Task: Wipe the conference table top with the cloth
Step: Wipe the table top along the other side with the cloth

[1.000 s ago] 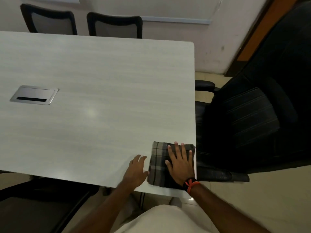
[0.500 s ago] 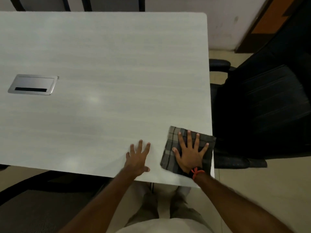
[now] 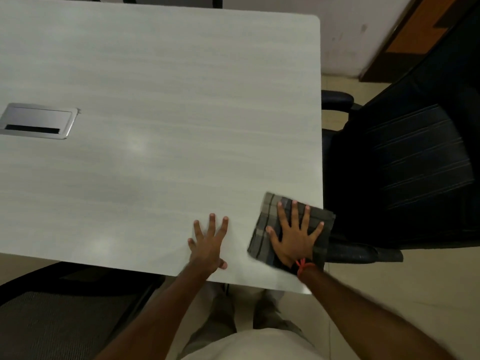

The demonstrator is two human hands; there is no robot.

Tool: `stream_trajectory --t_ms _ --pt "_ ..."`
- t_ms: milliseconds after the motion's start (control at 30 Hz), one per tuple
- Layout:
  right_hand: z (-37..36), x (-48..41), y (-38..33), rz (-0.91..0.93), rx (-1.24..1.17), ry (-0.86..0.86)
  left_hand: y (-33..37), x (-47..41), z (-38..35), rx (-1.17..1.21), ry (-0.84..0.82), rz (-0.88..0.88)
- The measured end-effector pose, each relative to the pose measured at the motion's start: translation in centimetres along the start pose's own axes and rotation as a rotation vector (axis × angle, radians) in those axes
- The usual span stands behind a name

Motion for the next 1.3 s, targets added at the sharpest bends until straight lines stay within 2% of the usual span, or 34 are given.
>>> stream_trajectory --t_ms 133,233,333,400,600,700,867,967,1067,1133,1300 --pt "-1.8 4.6 -1.1 0.097 0.010 -0.028 -0.1 -0.1 0.1 0.021 0.001 0.007" --pt "0.0 0.8 -0.2 0.155 0.049 -0.004 -0.1 -0.1 0.2 0.016 -0.003 0.006" --pt "2.5 -4.5 1.1 0.051 0.034 0.046 -0.1 -0.5 0.6 -0.003 -0.007 0.005" --pt "2.5 -4.6 1.1 -0.009 0.007 0.053 -0.3 -1.3 1.7 0.031 0.003 0.017" --pt "-1.5 4.1 -1.0 0.131 -0.007 -0.030 -0.5 -4.7 6.6 0.087 0.064 0.056" --pt "0.2 0.1 -0.1 0.138 0.012 0.008 -1.3 -6.2 7.8 0.027 0.069 0.062" --pt "3.8 -8.4 2.0 -0.011 0.009 0.077 -1.3 -7.4 8.6 0.087 0.016 0.064" --pt "2.3 -4.8 1.1 -0.062 -0.011 0.095 -1.0 -7.1 8.7 0.106 -0.012 0.058" --pt "-0.5 1.7 -0.9 -0.008 0.013 0.066 -1.0 -7.1 8.9 0.118 -0.015 0.045" --pt "-1.0 2.6 -0.9 0.020 0.015 0.049 -1.0 -7.0 8.7 0.128 -0.023 0.047" --pt "2.5 -5.3 1.1 -0.023 0.045 0.070 -1.2 -7.7 8.4 0.125 -0.004 0.041"
Point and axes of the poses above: each hand's wrist, its own x-axis away from the middle knuckle, its own z-axis out of the back of the hand, y = z × x, the point moved 10 cm from there along -x, towards the middle knuckle, and after that the axes turned 8 degrees about z, right-handed, at the moved point
